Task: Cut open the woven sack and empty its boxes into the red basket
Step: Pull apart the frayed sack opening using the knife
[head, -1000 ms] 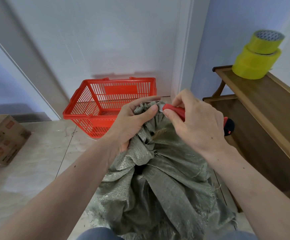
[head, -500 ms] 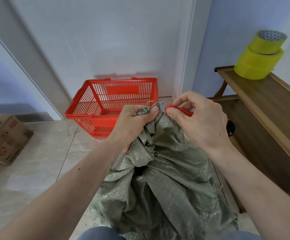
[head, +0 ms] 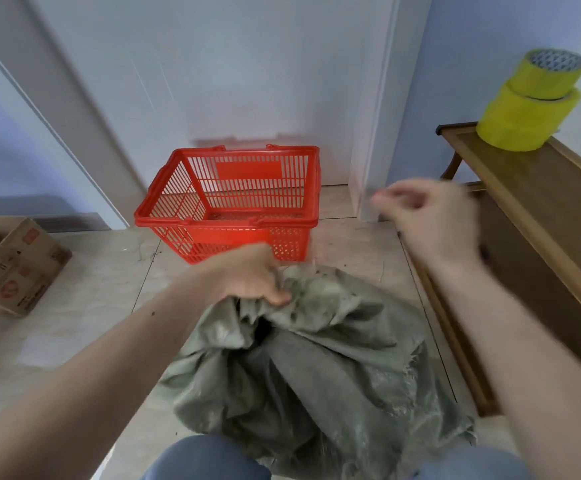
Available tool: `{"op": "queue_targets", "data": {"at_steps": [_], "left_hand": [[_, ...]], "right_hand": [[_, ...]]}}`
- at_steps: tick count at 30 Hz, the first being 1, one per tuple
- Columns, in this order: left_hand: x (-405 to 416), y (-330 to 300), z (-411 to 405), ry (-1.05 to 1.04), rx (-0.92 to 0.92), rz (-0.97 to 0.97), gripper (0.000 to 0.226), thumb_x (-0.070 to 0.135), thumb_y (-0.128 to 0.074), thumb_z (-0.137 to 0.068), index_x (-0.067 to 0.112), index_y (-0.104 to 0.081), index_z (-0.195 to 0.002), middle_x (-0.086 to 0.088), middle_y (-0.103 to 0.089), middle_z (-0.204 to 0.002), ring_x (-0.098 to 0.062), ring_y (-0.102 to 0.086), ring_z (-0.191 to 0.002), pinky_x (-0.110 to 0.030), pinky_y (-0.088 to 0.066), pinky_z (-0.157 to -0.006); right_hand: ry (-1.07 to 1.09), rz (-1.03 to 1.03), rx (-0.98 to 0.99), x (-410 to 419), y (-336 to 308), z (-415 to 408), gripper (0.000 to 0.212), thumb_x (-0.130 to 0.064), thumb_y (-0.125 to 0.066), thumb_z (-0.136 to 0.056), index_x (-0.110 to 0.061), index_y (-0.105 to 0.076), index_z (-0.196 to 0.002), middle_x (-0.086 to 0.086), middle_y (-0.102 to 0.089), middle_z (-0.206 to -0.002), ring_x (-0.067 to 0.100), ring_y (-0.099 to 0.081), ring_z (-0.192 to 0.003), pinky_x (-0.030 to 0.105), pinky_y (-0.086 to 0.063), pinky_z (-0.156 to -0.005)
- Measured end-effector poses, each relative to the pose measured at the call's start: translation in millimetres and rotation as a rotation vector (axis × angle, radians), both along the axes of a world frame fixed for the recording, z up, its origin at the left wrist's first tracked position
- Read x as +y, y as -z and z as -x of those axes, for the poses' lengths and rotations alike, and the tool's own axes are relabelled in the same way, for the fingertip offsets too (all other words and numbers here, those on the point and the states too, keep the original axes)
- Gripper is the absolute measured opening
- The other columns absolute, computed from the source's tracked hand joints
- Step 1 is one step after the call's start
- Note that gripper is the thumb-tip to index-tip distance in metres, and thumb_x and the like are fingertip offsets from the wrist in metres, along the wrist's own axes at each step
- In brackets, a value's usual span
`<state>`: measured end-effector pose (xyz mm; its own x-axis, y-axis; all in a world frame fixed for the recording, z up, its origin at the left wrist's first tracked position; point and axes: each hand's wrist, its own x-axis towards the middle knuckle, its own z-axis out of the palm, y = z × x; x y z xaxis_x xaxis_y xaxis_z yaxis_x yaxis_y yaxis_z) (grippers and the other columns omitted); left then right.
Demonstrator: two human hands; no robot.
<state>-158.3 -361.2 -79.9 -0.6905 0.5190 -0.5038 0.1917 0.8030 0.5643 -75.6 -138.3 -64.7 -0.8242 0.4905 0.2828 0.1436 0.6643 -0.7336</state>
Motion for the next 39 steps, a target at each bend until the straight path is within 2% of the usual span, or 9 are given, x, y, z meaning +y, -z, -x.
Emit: {"op": "queue_targets", "data": {"at_steps": [3, 11, 15, 19, 23, 30, 34, 37, 39], "left_hand": [[-10, 18, -4, -0.041, 0.047, -0.122, 0.014, 0.032, -0.077, -0.086, 0.018, -0.077, -0.085, -0.003, -0.077, -0.086, -0.019, -0.07, -0.081, -0.035, -0.054, -0.087], [4, 10, 2, -0.244, -0.051, -0.659, 0.012, 0.018, -0.071, -0.09, 0.008, -0.065, -0.093, -0.001, -0.072, -0.081, -0.014, -0.069, -0.078, -0.032, -0.057, -0.078], [1, 7, 8, -0.296, -0.019, -0.772, 0.011, 0.022, -0.068, -0.092, 0.016, -0.075, -0.087, -0.002, -0.077, -0.09, -0.019, -0.073, -0.089, -0.037, -0.058, -0.085], [-7, 11, 14, -0.252, 0.189, -0.723, 0.011, 0.018, -0.071, -0.089, 0.011, -0.079, -0.091, 0.01, -0.076, -0.073, -0.001, -0.069, -0.069, -0.016, -0.052, -0.069], [-18, 8, 23, -0.26, 0.278, -0.691, 0.012, 0.026, -0.075, -0.083, 0.014, -0.078, -0.083, -0.01, -0.076, -0.076, -0.016, -0.068, -0.07, -0.021, -0.056, -0.066], [-29, -13, 37, -0.186, 0.066, -0.596, 0.047, 0.032, -0.084, -0.059, 0.031, -0.07, -0.103, -0.006, -0.067, -0.094, -0.014, -0.066, -0.066, -0.024, -0.054, -0.054], [-34, -22, 52, -0.183, 0.068, -0.538, 0.006, 0.031, -0.079, -0.07, 0.026, -0.079, -0.073, 0.001, -0.074, -0.075, -0.009, -0.066, -0.067, -0.023, -0.053, -0.062], [-38, -21, 58, -0.32, -0.212, -0.752, 0.056, 0.04, -0.082, -0.067, 0.004, -0.072, -0.109, -0.018, -0.071, -0.106, -0.03, -0.067, -0.096, -0.036, -0.061, -0.078], [-36, -21, 57, -0.312, -0.365, -0.829, 0.07, 0.044, -0.093, -0.052, 0.004, -0.073, -0.107, -0.016, -0.074, -0.104, -0.028, -0.073, -0.092, -0.036, -0.062, -0.072]], "right_hand": [[-0.043, 0.002, -0.056, -2, 2, 6, 0.021, -0.048, -0.073, -0.083, -0.029, -0.074, -0.089, -0.018, -0.067, -0.081, 0.001, -0.062, -0.082, 0.033, -0.053, -0.075], [-0.435, 0.246, -0.341, -27, 19, 16, 0.065, -0.066, -0.069, -0.075, -0.004, -0.07, -0.094, -0.003, -0.058, -0.072, 0.013, -0.052, -0.063, 0.032, -0.04, -0.067], [-0.404, 0.326, -0.284, -21, 25, 15, 0.029, -0.032, -0.081, -0.079, -0.008, -0.066, -0.072, -0.004, -0.049, -0.06, 0.014, -0.046, -0.058, 0.033, -0.037, -0.067], [-0.353, 0.425, -0.266, -13, 19, 11, 0.03, -0.025, -0.083, -0.078, -0.001, -0.066, -0.075, -0.005, -0.045, -0.055, 0.004, -0.042, -0.045, 0.021, -0.035, -0.049], [-0.35, 0.571, -0.304, -5, 12, 8, 0.021, -0.017, -0.081, -0.079, -0.006, -0.065, -0.072, 0.001, -0.05, -0.057, 0.006, -0.037, -0.038, 0.02, -0.029, -0.039], [-0.207, 0.505, -0.124, 8, 0, 24, 0.023, -0.026, -0.071, -0.091, -0.004, -0.064, -0.086, 0.004, -0.057, -0.067, 0.014, -0.053, -0.052, 0.032, -0.043, -0.055], [-0.121, 0.404, 0.029, 21, -5, 36, 0.025, -0.022, -0.08, -0.082, 0.0, -0.066, -0.081, 0.003, -0.065, -0.069, 0.012, -0.064, -0.064, 0.036, -0.057, -0.069], [-0.101, 0.376, 0.022, 24, -1, 40, 0.022, -0.022, -0.083, -0.078, -0.01, -0.066, -0.075, 0.002, -0.065, -0.07, 0.016, -0.064, -0.069, 0.044, -0.058, -0.08], [-0.098, 0.366, -0.01, 25, 3, 41, 0.022, -0.027, -0.084, -0.076, -0.014, -0.066, -0.074, 0.002, -0.067, -0.073, 0.021, -0.067, -0.076, 0.05, -0.057, -0.086]]}}
